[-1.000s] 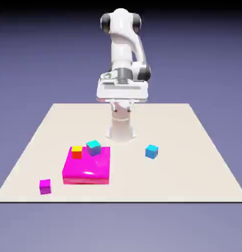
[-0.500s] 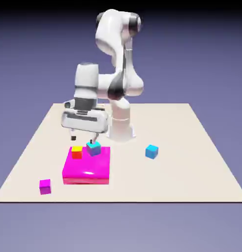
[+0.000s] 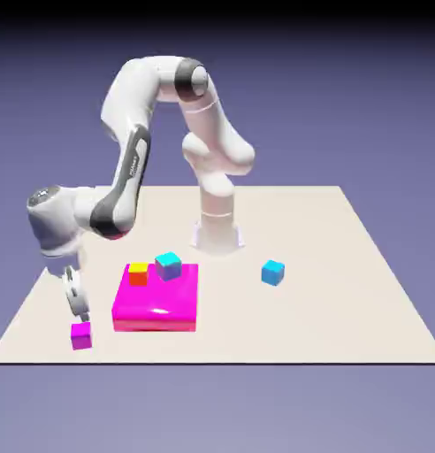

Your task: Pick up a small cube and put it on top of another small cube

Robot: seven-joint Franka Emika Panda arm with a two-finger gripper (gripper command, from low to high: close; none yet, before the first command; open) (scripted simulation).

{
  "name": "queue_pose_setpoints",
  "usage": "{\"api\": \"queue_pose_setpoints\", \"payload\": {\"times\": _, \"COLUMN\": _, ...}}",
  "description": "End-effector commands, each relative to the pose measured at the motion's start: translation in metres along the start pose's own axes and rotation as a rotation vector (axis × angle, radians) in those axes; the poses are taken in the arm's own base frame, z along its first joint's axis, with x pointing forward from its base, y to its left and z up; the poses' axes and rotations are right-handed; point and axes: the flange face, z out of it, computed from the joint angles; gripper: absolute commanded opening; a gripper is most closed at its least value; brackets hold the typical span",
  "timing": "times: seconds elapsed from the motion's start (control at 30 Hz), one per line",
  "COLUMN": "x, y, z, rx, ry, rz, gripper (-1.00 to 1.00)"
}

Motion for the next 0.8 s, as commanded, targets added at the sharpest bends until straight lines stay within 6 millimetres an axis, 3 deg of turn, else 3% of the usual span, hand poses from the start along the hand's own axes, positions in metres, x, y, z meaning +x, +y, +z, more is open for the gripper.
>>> {"api": "queue_pose_setpoints", "payload": {"times": 0.0, "x": 0.01, "y": -0.002, "z": 0.007, "rx": -0.017, "ry": -0.012, "rz": 0.031, "gripper": 0.0}}
{"api": "queue_pose_setpoints", "payload": {"times": 0.03, "x": 0.01, "y": -0.002, "z": 0.007, "rx": -0.017, "ry": -0.012, "rz": 0.031, "gripper": 0.0}}
{"api": "queue_pose_setpoints", "payload": {"times": 0.13, "x": 0.013, "y": -0.004, "z": 0.069, "rx": -0.017, "ry": -0.012, "rz": 0.031, "gripper": 0.0}}
{"api": "queue_pose_setpoints", "payload": {"times": 0.17, "x": 0.013, "y": -0.004, "z": 0.076, "rx": -0.017, "ry": -0.012, "rz": 0.031, "gripper": 0.0}}
{"api": "queue_pose_setpoints", "payload": {"times": 0.2, "x": 0.013, "y": -0.004, "z": 0.076, "rx": -0.017, "ry": -0.012, "rz": 0.031, "gripper": -1.0}}
{"api": "queue_pose_setpoints", "payload": {"times": 0.23, "x": 0.013, "y": -0.004, "z": 0.076, "rx": -0.017, "ry": -0.012, "rz": 0.031, "gripper": -1.0}}
{"api": "queue_pose_setpoints", "payload": {"times": 0.33, "x": 0.01, "y": -0.003, "z": 0.014, "rx": -0.017, "ry": -0.012, "rz": 0.031, "gripper": -1.0}}
{"api": "queue_pose_setpoints", "payload": {"times": 0.37, "x": -0.01, "y": 0.002, "z": 0.006, "rx": -0.022, "ry": -0.01, "rz": -0.015, "gripper": -1.0}}
{"api": "queue_pose_setpoints", "payload": {"times": 0.43, "x": -0.07, "y": 0.018, "z": 0.006, "rx": -0.039, "ry": -0.004, "rz": -0.159, "gripper": -1.0}}
{"api": "queue_pose_setpoints", "payload": {"times": 0.53, "x": -0.153, "y": 0.053, "z": 0.009, "rx": -0.067, "ry": 0.009, "rz": -0.374, "gripper": -1.0}}
{"api": "queue_pose_setpoints", "payload": {"times": 0.67, "x": -0.246, "y": 0.119, "z": 0.017, "rx": -0.108, "ry": 0.035, "rz": -0.66, "gripper": -1.0}}
{"api": "queue_pose_setpoints", "payload": {"times": 0.77, "x": -0.3, "y": 0.178, "z": 0.026, "rx": -0.143, "ry": 0.061, "rz": -0.872, "gripper": -1.0}}
